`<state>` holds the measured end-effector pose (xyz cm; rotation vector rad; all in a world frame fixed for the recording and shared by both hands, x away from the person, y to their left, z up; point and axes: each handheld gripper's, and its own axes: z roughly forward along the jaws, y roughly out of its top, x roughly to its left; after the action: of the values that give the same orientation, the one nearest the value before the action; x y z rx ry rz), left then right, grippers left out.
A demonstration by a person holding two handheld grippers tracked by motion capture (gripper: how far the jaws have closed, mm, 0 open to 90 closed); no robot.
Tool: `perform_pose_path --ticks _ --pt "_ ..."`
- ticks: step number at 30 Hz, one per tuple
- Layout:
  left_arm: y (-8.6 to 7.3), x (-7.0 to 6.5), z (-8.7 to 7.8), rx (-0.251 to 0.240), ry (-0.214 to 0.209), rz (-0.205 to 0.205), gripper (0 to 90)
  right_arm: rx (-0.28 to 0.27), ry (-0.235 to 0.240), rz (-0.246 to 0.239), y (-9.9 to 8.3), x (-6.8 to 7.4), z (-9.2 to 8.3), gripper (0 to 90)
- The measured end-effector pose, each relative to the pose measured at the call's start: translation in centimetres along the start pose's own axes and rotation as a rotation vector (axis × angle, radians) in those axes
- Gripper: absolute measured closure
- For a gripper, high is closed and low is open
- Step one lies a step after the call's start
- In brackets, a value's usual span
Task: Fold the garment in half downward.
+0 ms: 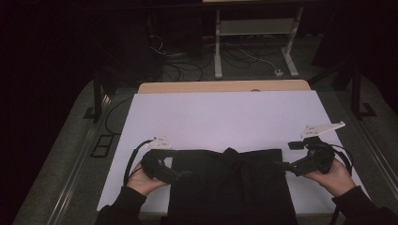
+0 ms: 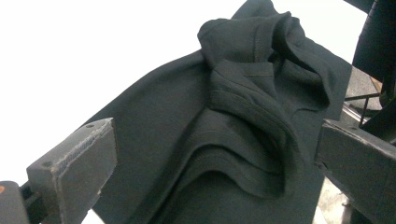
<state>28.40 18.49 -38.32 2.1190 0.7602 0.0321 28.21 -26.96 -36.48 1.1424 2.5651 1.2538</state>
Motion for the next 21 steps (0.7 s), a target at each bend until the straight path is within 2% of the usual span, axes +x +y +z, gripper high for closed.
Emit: perform_pose_path --ticks 13,21 --pt "0.1 2.5 0.6 -0.005 -0.007 -0.037 0.0 0.002 0.01 0.016 0.0 -1.6 0.2 0.0" --pt "0.1 3.8 1.0 -0.006 0.001 -0.062 0.0 0.016 -0.004 0.025 -0.2 -2.4 1.0 0.0"
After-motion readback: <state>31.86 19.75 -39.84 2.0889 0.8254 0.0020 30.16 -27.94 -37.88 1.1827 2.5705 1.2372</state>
